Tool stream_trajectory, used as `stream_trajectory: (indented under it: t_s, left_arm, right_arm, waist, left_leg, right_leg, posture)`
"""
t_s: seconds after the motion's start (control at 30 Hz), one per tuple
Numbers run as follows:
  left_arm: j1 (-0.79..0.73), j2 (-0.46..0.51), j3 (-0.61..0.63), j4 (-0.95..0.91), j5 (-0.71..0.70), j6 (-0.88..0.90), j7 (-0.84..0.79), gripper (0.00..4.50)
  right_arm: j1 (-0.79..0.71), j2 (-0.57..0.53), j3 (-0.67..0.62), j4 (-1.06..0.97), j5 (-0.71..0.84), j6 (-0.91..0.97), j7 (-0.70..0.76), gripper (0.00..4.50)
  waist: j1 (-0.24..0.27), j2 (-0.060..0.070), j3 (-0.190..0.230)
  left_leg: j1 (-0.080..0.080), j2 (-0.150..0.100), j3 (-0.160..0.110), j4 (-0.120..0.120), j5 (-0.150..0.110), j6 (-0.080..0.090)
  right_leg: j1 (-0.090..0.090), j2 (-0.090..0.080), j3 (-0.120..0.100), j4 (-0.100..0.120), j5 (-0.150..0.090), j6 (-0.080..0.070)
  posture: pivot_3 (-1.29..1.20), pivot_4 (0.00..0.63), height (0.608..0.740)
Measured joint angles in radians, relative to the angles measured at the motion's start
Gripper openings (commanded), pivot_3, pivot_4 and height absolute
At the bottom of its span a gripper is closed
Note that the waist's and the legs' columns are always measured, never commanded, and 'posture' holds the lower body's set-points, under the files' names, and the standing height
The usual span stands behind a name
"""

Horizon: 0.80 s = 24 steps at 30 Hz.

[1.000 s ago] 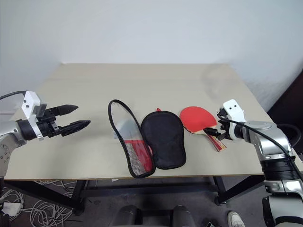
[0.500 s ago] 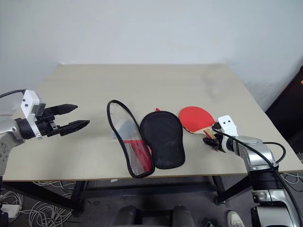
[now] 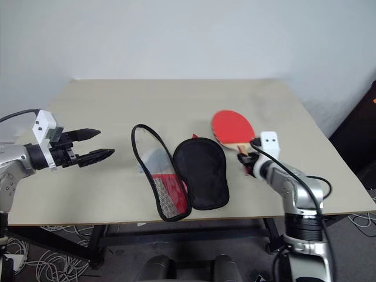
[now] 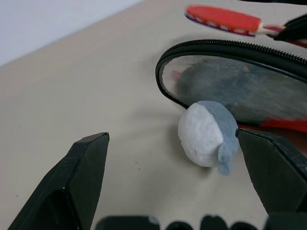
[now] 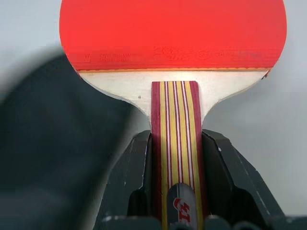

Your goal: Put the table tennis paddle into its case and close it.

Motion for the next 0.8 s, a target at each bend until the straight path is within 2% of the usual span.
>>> stream_trajectory:
  t_s: [0.1,0.23,0.47,0.8]
  left_arm:
    - [-0.001,-0.006,-0.006,0.004,0.001,-0.005,0.000,4.50]
    - [-0.001,-0.006,-0.006,0.010,0.002,-0.014,0.000,4.50]
    - [-0.001,-0.006,-0.014,0.014,0.003,-0.025,-0.009,4.50]
    - [-0.004,-0.014,-0.035,0.021,0.018,-0.027,-0.014,4.50]
  right_arm:
    - [0.005,0.062,0.049,-0.090,0.011,0.095,-0.060,1.23]
    - [0.085,0.077,0.135,-0.196,0.011,0.232,-0.109,1.23]
    - [0.150,0.107,0.137,-0.276,-0.006,0.342,-0.179,1.23]
    - [0.111,0.133,0.153,-0.263,-0.052,0.399,-0.227,1.23]
  waist:
    - [0.007,-0.001,0.000]
    - [0.005,-0.001,-0.001]
    - [0.002,-0.001,-0.001]
    - [0.003,-0.002,-0.001]
  left_leg:
    - [-0.001,-0.001,-0.001,0.001,0.000,0.000]
    - [-0.001,-0.001,-0.001,0.001,0.000,0.000]
    - [-0.001,-0.001,-0.001,0.000,0.000,0.000]
    - [-0.001,-0.001,-0.001,0.001,0.000,0.000]
  right_leg:
    - [0.000,-0.001,-0.002,0.000,0.000,0.000]
    - [0.001,-0.002,-0.003,-0.001,0.000,0.000]
    - [0.000,-0.002,-0.002,0.000,0.000,0.000]
    - [0.000,-0.001,-0.003,0.000,0.000,0.000]
  posture:
    - [0.00,0.000,0.740]
    - [0.00,0.000,0.740]
    - [0.00,0.000,0.740]
    - [0.00,0.000,0.740]
